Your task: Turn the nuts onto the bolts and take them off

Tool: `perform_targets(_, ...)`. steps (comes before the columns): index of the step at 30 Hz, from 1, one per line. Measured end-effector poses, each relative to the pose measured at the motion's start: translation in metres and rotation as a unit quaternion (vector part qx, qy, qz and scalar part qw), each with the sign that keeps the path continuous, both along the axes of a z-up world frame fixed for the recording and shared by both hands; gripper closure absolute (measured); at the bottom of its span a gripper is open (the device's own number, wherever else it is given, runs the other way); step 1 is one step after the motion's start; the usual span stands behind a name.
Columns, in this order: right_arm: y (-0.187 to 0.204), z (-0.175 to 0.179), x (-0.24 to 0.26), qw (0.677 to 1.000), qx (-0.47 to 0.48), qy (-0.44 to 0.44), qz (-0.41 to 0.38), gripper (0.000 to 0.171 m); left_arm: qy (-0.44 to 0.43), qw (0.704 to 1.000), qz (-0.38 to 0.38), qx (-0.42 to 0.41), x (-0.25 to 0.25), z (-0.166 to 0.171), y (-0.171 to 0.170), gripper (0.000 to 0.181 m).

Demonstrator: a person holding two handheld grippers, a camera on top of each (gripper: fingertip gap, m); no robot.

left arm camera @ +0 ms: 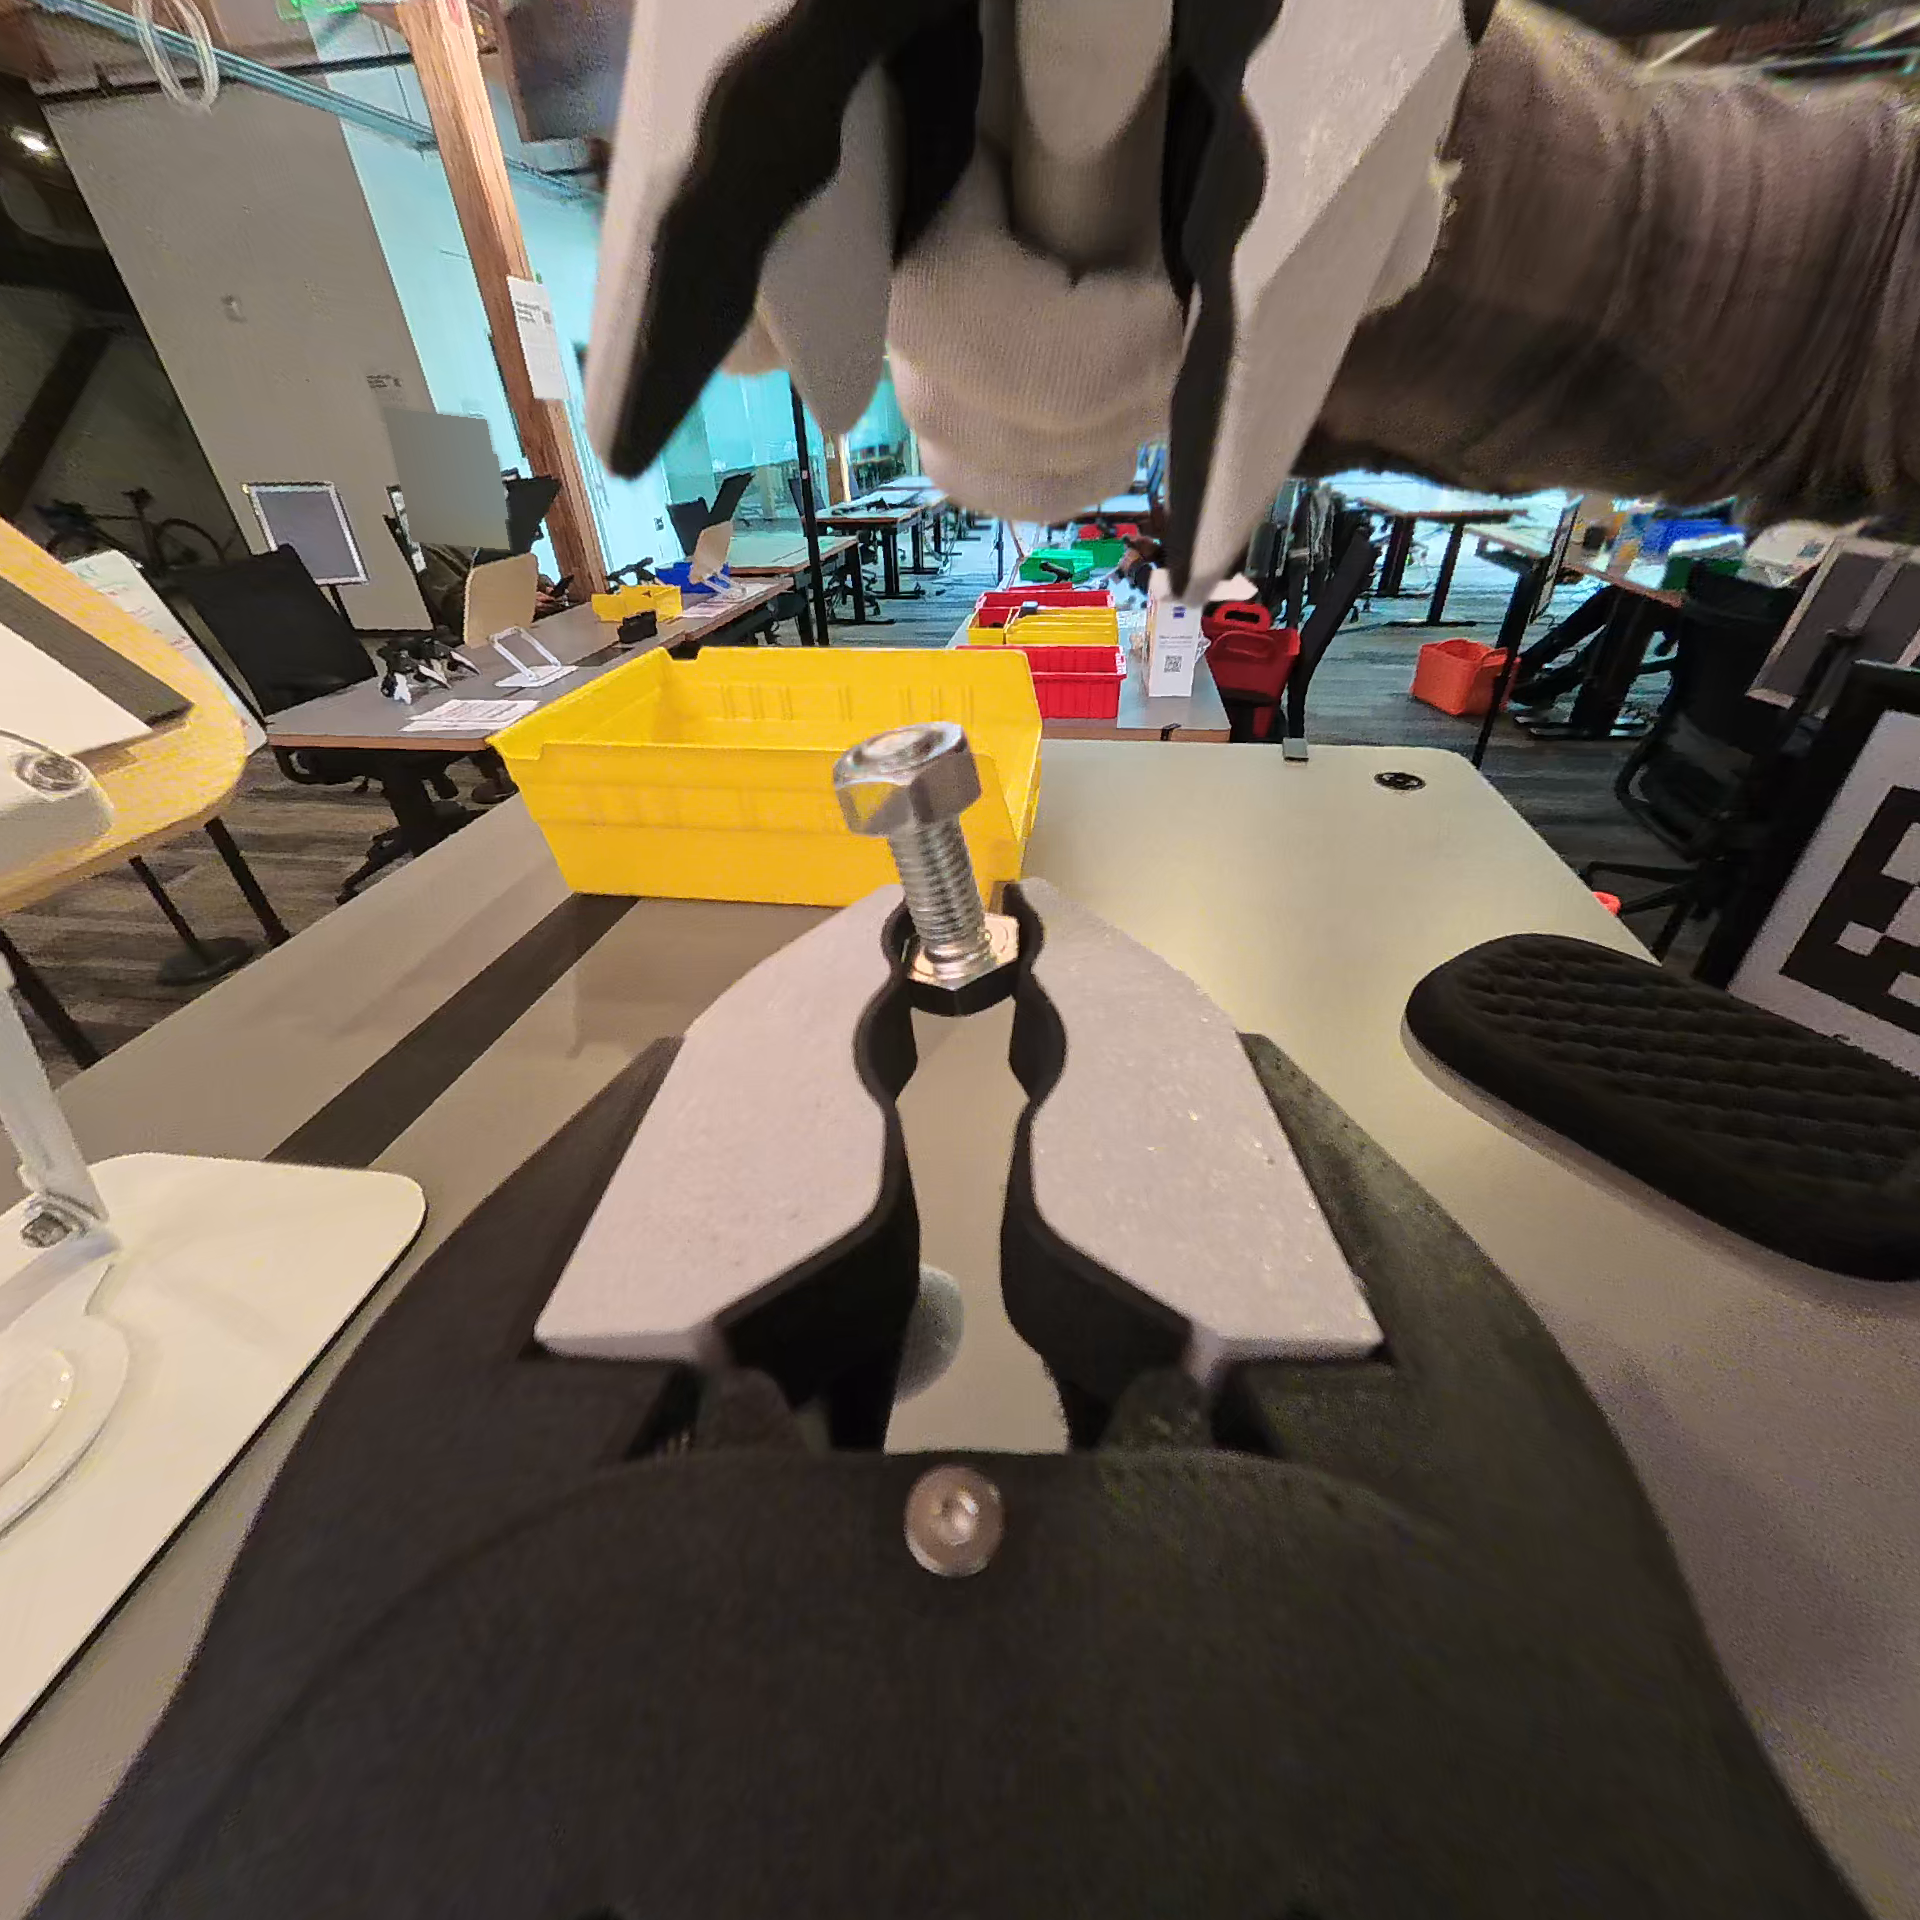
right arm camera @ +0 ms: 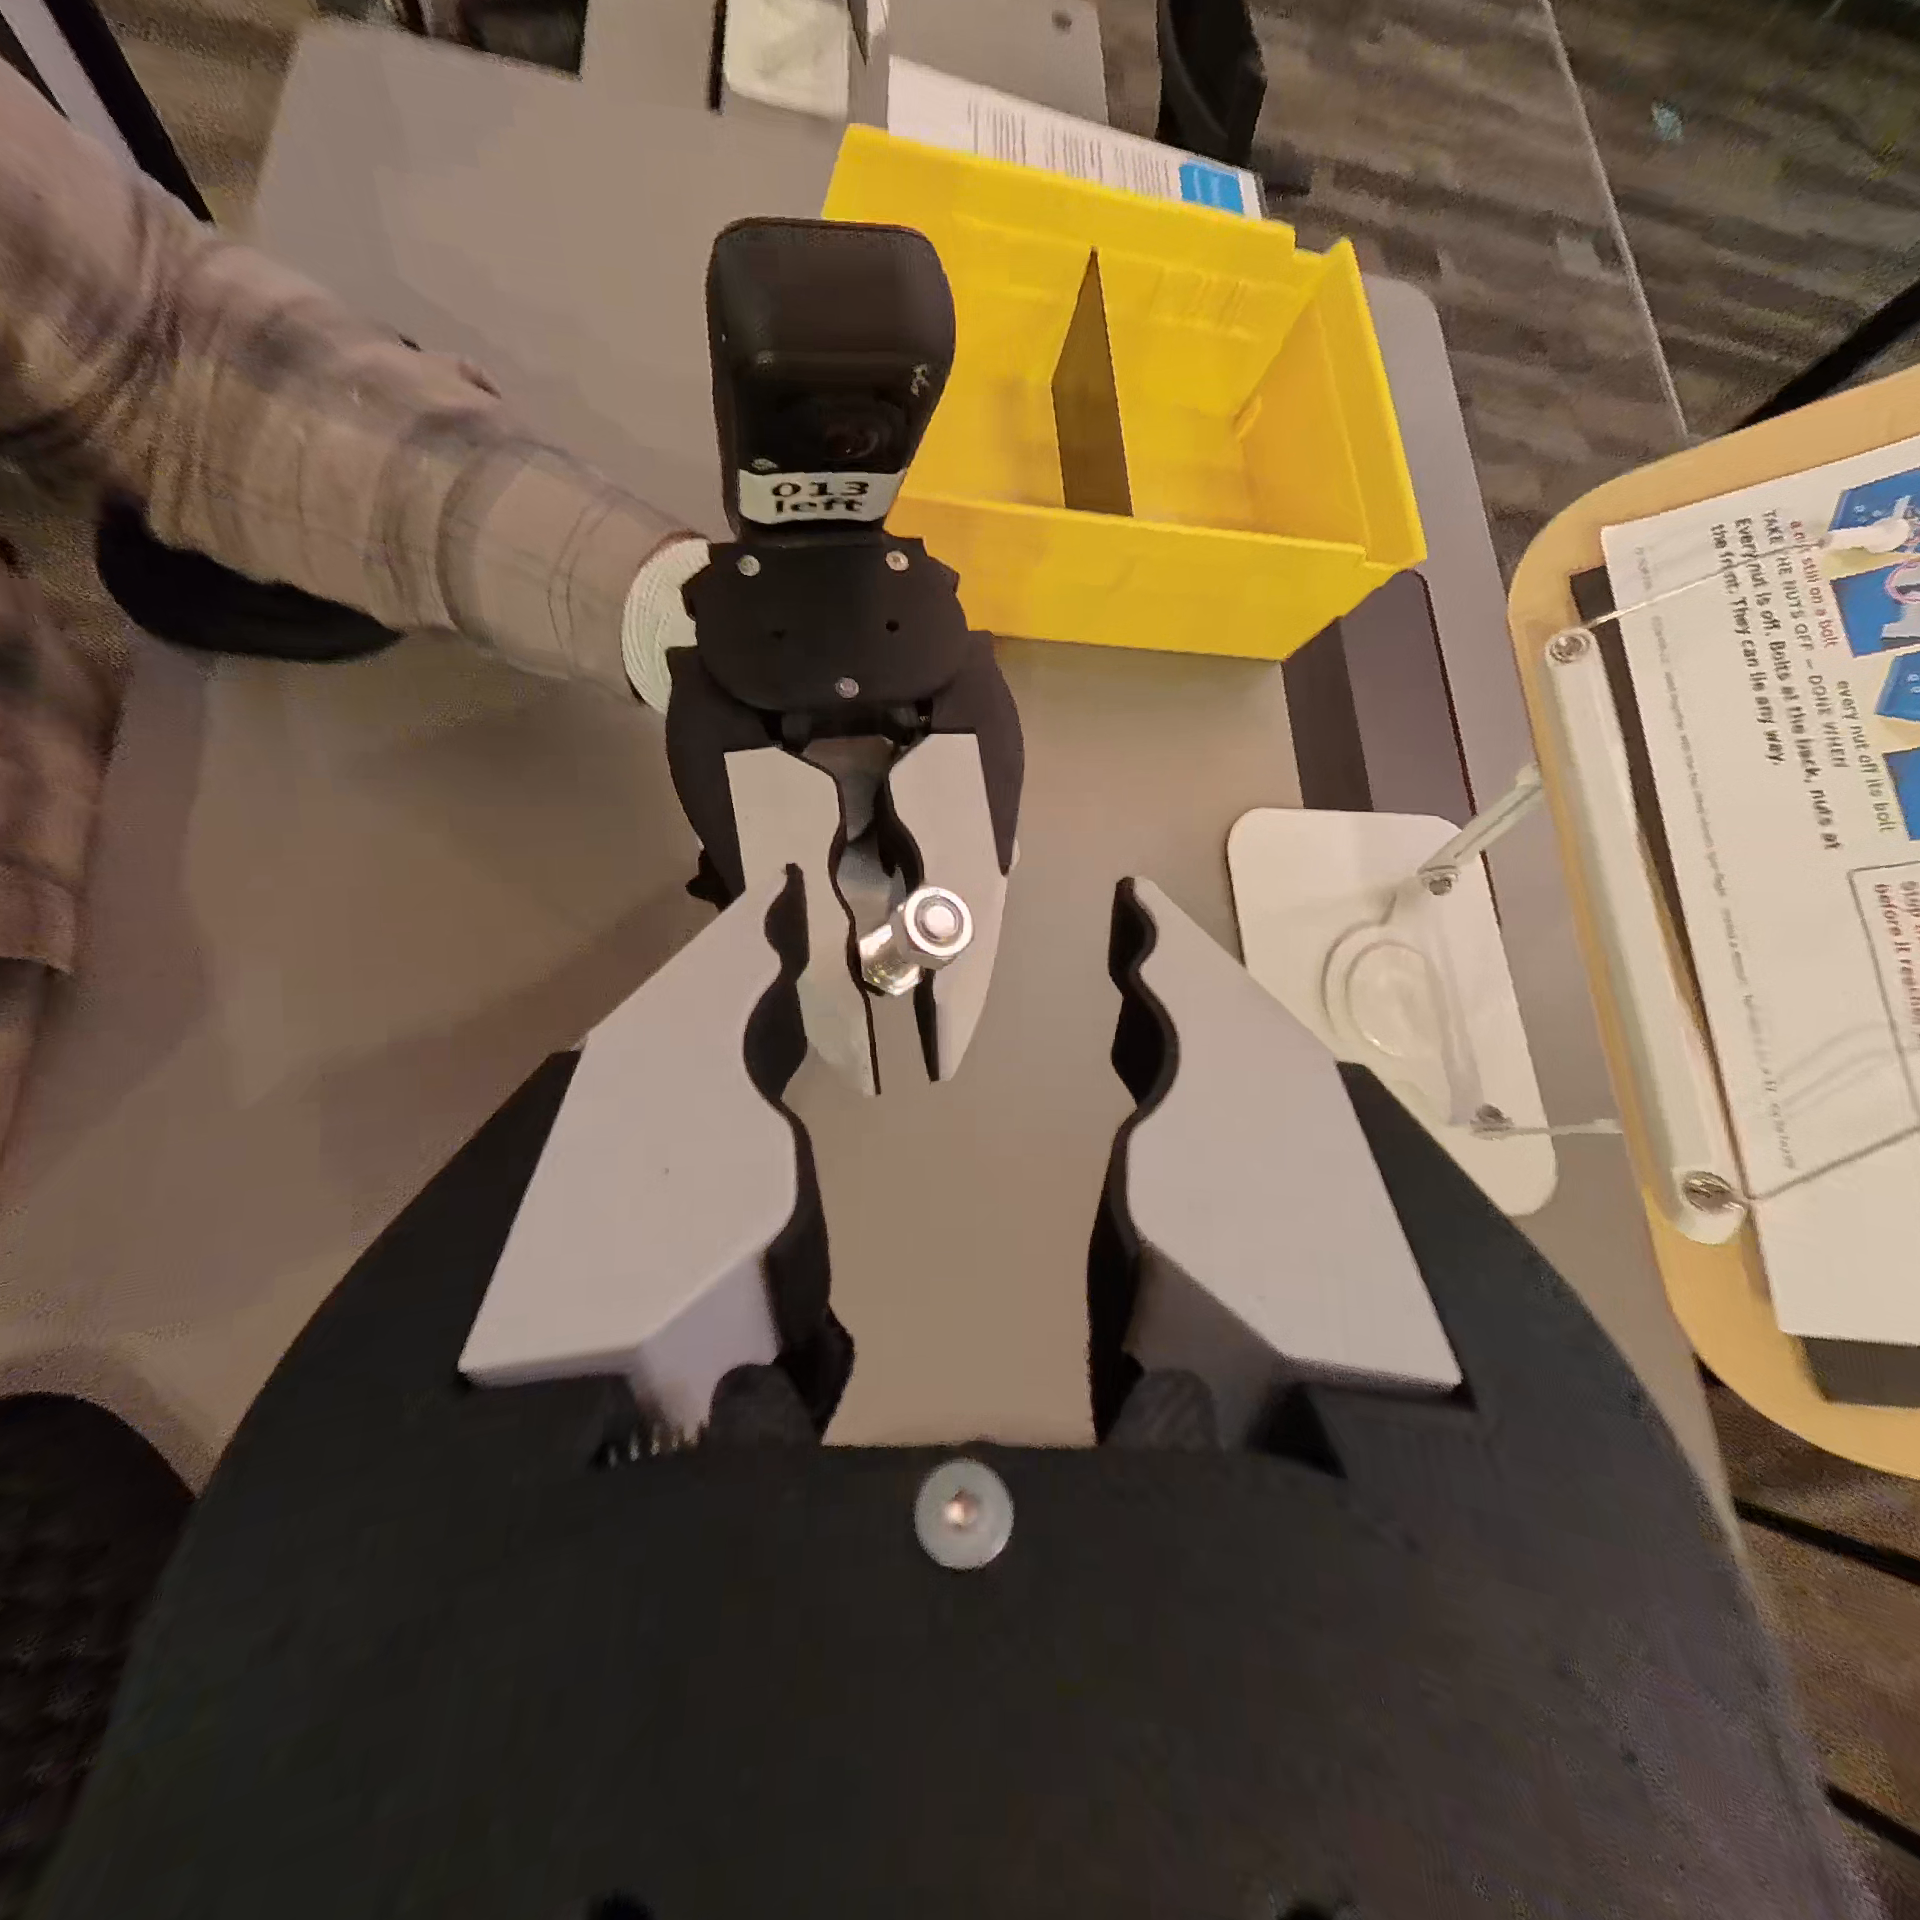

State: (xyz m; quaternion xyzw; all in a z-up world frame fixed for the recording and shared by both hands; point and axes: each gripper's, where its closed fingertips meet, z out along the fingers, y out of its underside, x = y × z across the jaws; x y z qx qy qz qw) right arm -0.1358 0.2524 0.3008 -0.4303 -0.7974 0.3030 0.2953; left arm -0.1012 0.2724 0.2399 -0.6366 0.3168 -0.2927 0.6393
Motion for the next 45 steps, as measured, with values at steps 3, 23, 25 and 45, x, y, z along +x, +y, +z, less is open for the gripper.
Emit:
perform_targets(3,-0.007,-0.002,-0.001,0.998,-0.054,0.034,0.010,0.115,-0.011,1.000,-0.009,0.000,0.001,0.005,-0.003,0.167)
perform_targets(23,-0.021,-0.011,-0.001,0.926,-0.317,0.149,0.139,0.140,-0.019,0.996,-0.083,-0.004,0.010,0.014,-0.024,0.167)
perform_targets(25,-0.025,-0.011,-0.001,0.919,-0.332,0.146,0.153,0.149,-0.017,0.997,-0.081,-0.004,0.010,0.014,-0.024,0.167)
perform_targets(45,0.022,-0.020,-0.015,0.860,-0.128,0.354,-0.344,0.154,0.077,0.981,0.176,0.034,-0.020,0.002,0.027,0.168)
